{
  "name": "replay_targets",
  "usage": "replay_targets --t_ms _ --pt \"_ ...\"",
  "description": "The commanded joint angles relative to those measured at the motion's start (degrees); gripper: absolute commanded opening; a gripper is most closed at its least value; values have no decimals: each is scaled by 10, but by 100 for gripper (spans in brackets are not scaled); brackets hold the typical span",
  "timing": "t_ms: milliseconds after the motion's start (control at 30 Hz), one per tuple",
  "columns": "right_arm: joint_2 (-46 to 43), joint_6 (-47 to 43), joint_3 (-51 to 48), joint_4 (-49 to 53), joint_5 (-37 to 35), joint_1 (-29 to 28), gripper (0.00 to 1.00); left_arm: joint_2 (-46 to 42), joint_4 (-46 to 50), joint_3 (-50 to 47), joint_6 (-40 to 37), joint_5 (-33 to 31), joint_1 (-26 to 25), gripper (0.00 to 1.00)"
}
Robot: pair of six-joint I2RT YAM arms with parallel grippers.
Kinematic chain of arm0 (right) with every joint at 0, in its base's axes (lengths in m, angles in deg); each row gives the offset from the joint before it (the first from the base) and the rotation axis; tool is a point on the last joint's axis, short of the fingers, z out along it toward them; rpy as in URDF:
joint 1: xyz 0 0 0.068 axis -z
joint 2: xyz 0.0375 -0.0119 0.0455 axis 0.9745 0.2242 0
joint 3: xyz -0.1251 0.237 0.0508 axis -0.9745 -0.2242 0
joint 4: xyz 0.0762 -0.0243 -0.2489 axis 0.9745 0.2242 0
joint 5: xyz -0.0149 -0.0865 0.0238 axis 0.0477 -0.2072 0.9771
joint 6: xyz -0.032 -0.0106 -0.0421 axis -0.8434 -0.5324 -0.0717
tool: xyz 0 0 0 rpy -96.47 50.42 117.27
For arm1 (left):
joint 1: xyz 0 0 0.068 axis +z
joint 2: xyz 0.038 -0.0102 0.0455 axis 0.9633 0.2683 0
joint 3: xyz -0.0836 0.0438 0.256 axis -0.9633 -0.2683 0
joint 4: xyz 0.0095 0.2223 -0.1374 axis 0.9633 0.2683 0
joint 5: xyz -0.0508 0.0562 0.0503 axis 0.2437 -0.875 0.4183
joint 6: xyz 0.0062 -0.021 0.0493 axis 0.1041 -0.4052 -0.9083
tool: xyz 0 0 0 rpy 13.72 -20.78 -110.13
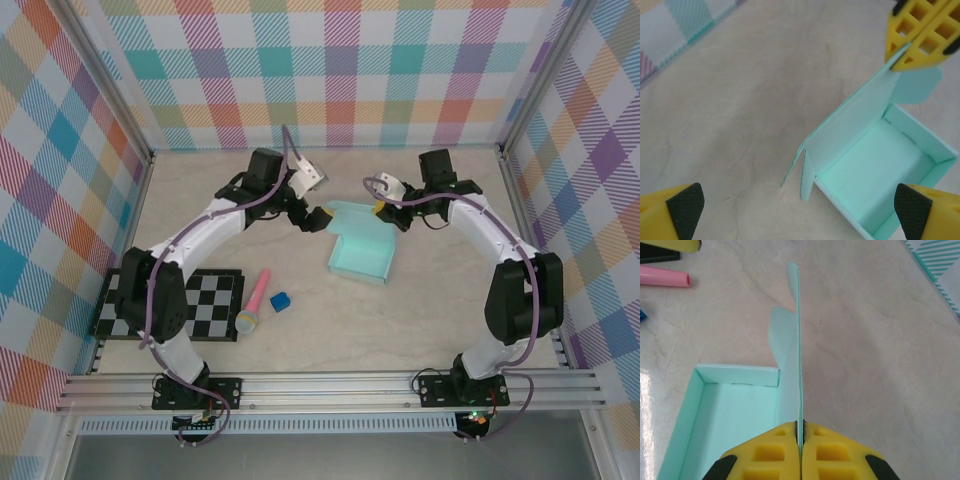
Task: Fold the paper box
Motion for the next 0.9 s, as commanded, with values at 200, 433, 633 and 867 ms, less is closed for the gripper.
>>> replay_targets --t_ms 200,433,633,867 --pt "-31 45 -30 -61 25 13 0 20 -267 -145 165 -41 4 83" --pt "-36 45 -42 -65 27 15 0 85 -506 -180 327 33 3 83" --pt "-40 48 -43 -67 29 18 0 142 -508 -145 354 81 -2 67" --pt "-39 57 -41 -65 22 22 0 154 -526 -153 364 128 -2 52"
